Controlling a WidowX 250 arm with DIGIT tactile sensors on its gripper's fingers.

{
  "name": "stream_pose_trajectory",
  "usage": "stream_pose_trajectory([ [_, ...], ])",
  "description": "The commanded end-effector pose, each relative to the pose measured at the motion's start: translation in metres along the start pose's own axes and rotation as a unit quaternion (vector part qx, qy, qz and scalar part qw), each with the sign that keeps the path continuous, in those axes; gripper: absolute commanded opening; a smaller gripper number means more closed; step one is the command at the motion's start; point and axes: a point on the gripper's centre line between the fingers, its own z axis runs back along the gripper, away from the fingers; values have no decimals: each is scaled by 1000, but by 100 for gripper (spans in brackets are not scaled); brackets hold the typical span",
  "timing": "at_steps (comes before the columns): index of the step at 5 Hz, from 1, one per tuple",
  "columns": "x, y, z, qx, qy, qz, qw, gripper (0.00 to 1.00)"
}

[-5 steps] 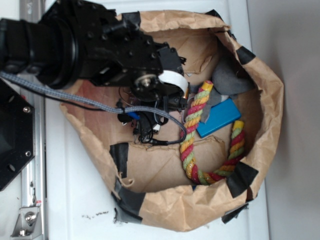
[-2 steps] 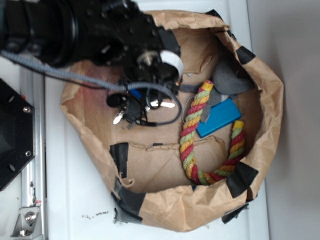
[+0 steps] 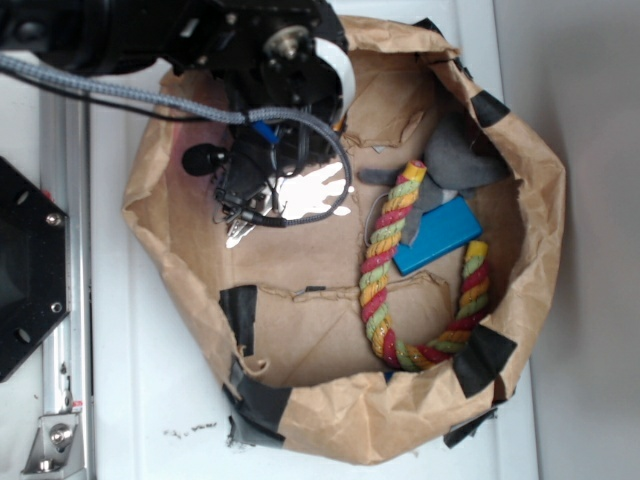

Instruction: Grab the silver keys.

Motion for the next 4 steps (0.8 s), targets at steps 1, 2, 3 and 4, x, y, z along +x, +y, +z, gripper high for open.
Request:
stream_pose_trajectory([
  [1,26,0,23,13,-20,25,999,0],
  [2,34,-3,27,6,-15,28,999,0],
  [3,31,-6,18,14,-10,2,1000,100],
  [4,21,-15,8,28,29,0,999,100],
])
